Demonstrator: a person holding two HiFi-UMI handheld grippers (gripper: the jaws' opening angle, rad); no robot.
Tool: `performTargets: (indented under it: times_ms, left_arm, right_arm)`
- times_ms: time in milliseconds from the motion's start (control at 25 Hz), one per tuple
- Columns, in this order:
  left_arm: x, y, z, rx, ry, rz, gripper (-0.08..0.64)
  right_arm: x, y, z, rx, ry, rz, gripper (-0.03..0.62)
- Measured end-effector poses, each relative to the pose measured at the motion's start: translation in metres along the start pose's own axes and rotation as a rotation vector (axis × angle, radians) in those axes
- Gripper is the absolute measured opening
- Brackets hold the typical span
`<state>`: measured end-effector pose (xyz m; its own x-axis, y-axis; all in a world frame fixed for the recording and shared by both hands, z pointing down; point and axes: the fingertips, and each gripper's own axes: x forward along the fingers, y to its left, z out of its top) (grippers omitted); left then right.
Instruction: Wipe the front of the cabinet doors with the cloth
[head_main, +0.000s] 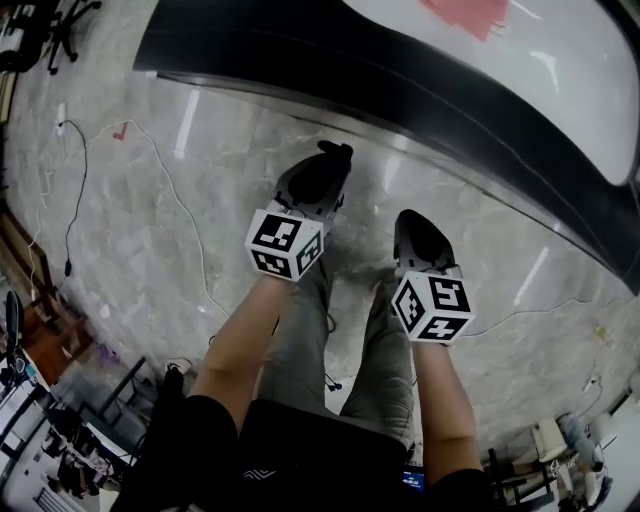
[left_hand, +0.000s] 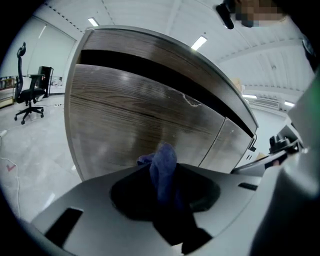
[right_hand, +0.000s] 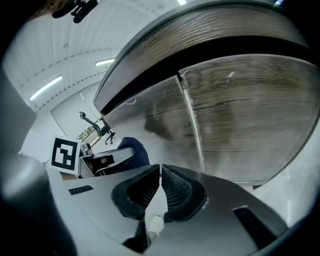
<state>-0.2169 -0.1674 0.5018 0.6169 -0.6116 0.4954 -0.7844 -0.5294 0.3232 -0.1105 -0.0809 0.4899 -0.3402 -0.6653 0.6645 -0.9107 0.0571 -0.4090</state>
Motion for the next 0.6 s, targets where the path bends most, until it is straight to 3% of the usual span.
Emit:
performTargets:
  times_ms: [320, 600]
  left_arm:
    - [-0.034, 0.084, -0.003, -0.033, -0.021, 0.097, 0.127]
    - [-0.037, 0.134, -0.003, -0.042, -0.035, 0.134, 0.127]
  right_arm:
    - [0.050, 0.058, -0.007, -0.073, 0.062, 0.057, 0.038]
    - [0.088, 0.089, -0.008, -0.110, 0.098, 0.085, 0.038]
